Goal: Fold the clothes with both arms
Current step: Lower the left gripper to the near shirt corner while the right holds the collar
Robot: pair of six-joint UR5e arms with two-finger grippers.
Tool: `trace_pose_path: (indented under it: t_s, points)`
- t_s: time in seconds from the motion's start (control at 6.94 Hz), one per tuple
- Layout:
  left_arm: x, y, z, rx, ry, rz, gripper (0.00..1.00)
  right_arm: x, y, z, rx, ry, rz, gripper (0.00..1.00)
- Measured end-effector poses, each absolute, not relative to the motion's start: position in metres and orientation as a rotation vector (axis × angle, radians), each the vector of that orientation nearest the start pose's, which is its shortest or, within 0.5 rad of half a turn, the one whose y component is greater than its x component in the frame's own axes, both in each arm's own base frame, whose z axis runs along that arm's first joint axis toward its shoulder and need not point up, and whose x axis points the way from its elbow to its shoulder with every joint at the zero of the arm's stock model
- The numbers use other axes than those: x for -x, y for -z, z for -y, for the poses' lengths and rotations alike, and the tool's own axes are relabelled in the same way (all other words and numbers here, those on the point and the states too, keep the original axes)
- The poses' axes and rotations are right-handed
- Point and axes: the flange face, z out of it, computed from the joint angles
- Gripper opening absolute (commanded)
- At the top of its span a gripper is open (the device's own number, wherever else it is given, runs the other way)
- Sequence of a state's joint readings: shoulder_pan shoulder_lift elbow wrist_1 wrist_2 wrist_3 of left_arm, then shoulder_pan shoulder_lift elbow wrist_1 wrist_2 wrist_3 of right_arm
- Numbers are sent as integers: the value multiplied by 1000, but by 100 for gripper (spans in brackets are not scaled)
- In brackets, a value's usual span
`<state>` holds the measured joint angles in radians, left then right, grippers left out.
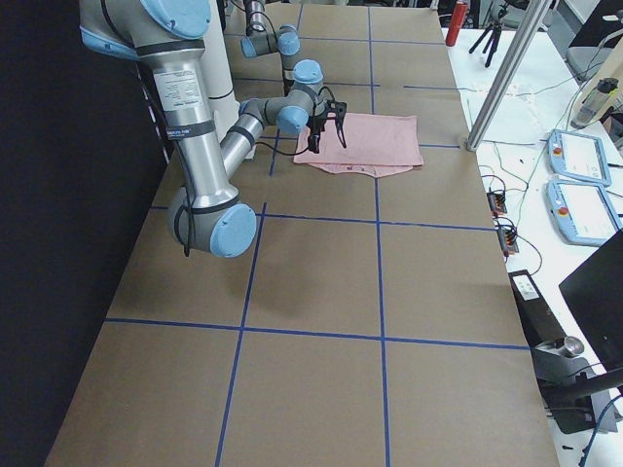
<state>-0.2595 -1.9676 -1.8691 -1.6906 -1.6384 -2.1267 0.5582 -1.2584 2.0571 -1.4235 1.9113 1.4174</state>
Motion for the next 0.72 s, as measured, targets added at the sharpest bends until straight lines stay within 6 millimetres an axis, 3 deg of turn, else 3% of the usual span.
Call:
trace_pose_path:
  t_s: [0.14, 0.29, 0.43, 0.72]
  points:
    - [-553, -300, 279, 186, 744, -813, 60, 404, -260, 370, -31, -210, 988, 100]
    - [-553, -300, 279, 184, 745, -813, 27, 404, -260, 370, -30, -211, 988, 100]
    - [-553, -300, 279, 179, 747, -813, 0, 403, -260, 370, -31, -211, 989, 100]
    - [-554, -299, 279, 169, 740, -817, 0, 402, -260, 371, -31, -213, 988, 100]
